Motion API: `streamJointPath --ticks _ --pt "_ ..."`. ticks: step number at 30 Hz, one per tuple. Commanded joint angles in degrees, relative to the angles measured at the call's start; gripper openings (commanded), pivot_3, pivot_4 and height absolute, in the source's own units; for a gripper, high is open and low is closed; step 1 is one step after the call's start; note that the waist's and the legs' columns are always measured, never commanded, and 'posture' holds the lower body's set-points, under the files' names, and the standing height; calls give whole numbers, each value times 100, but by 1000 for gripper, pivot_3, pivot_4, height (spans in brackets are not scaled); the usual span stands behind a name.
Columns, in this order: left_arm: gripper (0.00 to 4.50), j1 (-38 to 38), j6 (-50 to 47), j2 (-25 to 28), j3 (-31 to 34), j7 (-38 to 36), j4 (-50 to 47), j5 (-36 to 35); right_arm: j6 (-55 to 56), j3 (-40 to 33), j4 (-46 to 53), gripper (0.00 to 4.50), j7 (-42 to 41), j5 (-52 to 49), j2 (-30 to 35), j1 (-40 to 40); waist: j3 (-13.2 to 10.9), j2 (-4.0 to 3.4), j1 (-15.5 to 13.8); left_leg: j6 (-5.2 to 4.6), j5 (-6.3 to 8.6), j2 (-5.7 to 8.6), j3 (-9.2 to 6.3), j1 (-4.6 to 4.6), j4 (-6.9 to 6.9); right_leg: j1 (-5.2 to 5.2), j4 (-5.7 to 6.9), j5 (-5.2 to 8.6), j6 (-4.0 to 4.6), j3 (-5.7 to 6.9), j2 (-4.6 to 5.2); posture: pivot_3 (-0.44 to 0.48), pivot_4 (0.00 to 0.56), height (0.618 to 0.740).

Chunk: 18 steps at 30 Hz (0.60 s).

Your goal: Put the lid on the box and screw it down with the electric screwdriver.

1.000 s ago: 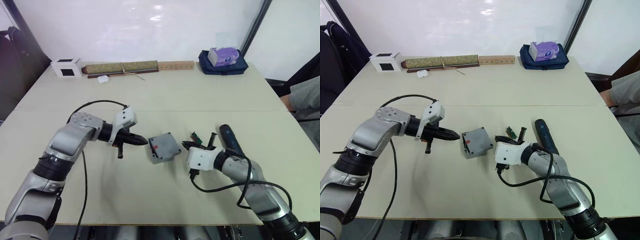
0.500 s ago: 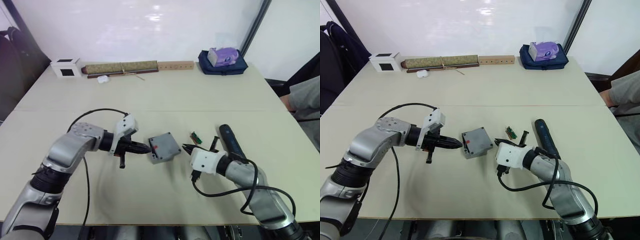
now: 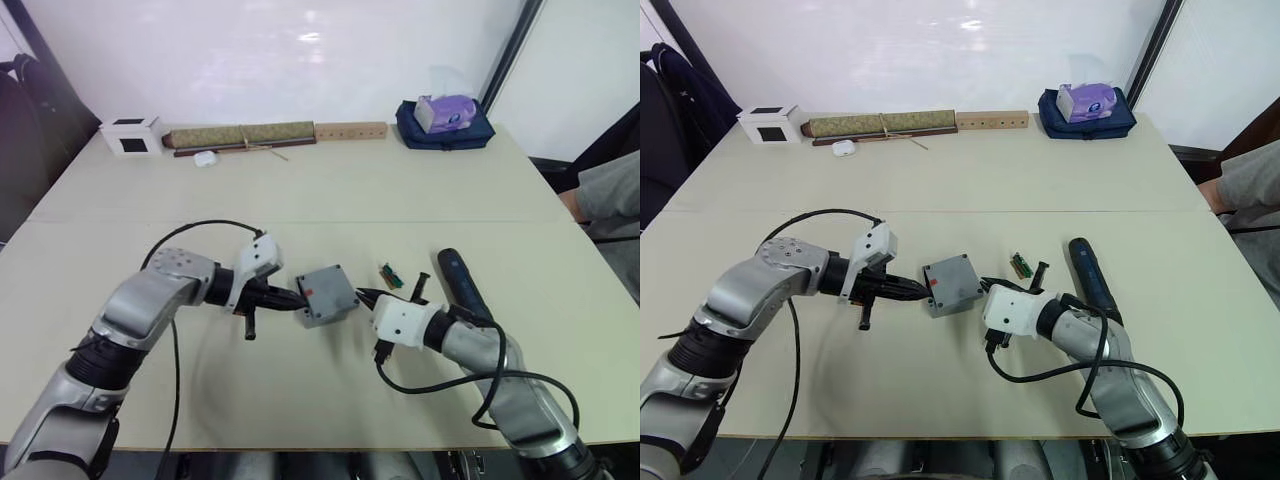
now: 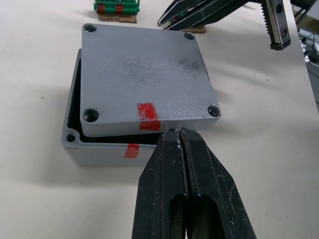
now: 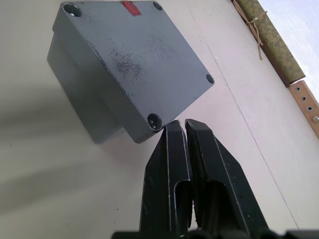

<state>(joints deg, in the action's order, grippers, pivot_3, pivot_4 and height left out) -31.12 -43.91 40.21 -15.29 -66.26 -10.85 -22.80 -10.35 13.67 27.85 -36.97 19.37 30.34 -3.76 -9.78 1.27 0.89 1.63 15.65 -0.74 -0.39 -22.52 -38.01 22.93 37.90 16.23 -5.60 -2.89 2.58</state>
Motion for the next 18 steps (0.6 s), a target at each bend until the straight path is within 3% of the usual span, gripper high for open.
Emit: streamJointPath --ticks 1,18 --pt "0 -4 166 13 -41 17 -72 83 24 52 163 95 50 -20 -52 -97 0 0 -2 0 0 0 0 0 0 0 0 0 0 0 0 0 150 740" --pt "0 -92 106 -22 222 151 46 -22 12 254 77 95 72 -27 -159 -224 0 0 -2 0 0 0 0 0 0 0 0 0 0 0 0 0 150 740"
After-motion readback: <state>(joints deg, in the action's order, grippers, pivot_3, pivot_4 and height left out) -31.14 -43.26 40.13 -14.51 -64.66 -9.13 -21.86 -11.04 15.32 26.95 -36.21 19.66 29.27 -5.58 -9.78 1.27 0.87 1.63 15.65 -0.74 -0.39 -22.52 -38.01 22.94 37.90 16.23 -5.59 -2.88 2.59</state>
